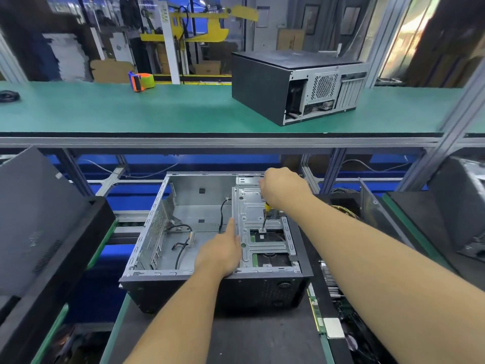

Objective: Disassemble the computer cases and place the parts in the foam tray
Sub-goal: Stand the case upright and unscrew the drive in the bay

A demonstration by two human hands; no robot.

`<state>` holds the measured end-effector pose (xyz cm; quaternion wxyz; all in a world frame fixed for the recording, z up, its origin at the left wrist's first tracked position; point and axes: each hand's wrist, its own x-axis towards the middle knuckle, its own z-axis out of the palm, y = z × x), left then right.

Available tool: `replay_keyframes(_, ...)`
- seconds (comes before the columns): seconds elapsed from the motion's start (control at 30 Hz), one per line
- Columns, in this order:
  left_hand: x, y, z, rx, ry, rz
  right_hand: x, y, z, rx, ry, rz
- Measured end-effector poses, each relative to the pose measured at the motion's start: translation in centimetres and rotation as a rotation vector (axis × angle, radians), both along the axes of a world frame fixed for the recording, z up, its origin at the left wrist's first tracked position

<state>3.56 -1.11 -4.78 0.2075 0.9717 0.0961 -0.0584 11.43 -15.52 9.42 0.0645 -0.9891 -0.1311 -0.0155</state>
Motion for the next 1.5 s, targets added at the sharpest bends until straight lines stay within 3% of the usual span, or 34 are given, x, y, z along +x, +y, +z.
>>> replay_keyframes(0.17,-0.1,0.1,-0.1,-0.009,0.002,0.0,-0.5,1.4,-0.8,-0.016,-0.038,0.206)
replay_keyframes(0.47,0.1,0.2,-0.2,-0.023,0.037,0.002,0.2,0.2,-0.3,-0.025,0.028,0.366)
replay_keyframes(0.63,0.2,0.2,-0.2,-0.002,0.029,0.002,0.2,-1.1,0.3,0.034,0.038,0.252)
replay_keyframes(0.83,0.1,0.2,0.0,-0.023,0.015,0.007,1.1,-0.4,2.9,-0.016,0.202,0.1)
replay_keyframes(1.03,0.1,0.1,0.1,-0.026,0.01,0.013,1.1,0.9,2.4,0.063,0.193,-0.048)
replay_keyframes(1.13,-0.1,0.1,-0.1,-0.032,0.002,0.014,0.7,1.6,1.3,-0.024,0.09,-0.115)
replay_keyframes(1.23,-0.1,0.1,0.1,-0.032,-0.003,0.019,0.5,1.9,1.0,-0.144,-0.021,-0.096)
replay_keyframes(1.5,-0.2,-0.1,0.1,-0.015,0.004,0.018,-0.3,2.3,-0.3,-0.172,-0.149,0.097)
